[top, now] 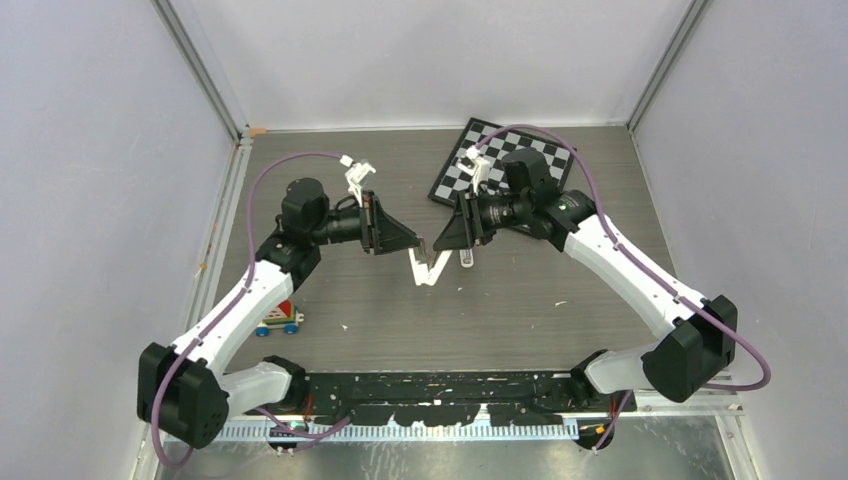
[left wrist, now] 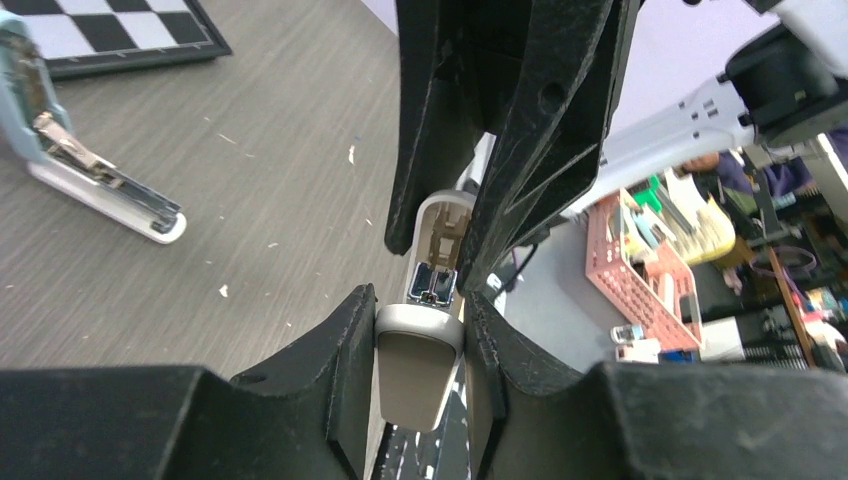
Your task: Load the staples into the stapler
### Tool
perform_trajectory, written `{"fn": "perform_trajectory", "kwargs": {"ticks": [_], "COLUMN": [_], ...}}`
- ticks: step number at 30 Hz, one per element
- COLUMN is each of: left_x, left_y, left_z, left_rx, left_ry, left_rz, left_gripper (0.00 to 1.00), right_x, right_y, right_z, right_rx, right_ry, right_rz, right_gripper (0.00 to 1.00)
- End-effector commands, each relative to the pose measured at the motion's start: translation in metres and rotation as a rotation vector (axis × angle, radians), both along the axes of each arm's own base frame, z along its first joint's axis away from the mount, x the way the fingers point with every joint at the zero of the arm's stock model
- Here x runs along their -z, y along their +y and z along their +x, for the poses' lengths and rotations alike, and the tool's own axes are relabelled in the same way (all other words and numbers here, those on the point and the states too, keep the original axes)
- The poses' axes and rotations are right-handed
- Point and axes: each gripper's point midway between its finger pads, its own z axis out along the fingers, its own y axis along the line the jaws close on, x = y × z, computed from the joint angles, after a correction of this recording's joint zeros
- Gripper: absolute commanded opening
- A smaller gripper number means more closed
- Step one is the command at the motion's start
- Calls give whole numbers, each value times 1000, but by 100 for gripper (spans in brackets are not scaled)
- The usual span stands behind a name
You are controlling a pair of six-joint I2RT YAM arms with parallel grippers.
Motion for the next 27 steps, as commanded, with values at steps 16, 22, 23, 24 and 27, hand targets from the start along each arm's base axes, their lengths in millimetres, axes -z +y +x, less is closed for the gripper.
{"fn": "perform_trajectory", "kwargs": {"ticks": [16,22,23,24,27], "left_x": [-30,-22,-22,-21,-14], "left_y": [65,83,86,88,89], "left_z": [59,62,62,62,62], "left_rx": [-602,-731,-745,-757,-774], "left_ry": [26,89,99,106,136], "left_rz": [-282,-353,-370,-381,-388], "left_gripper": [0,0,0,0,0], "right_x": [-68,-81,-84,-85,-88], "right_y": [-18,-27,-28,-28,-26], "right_z": [57,64,64,64,63], "right_rx": [461,547,553,553,547], "right_ry": [3,-37,-44,-47,-55], "right_rz": [336,414,429,443,467], "right_gripper": [0,1,1,1,0]}}
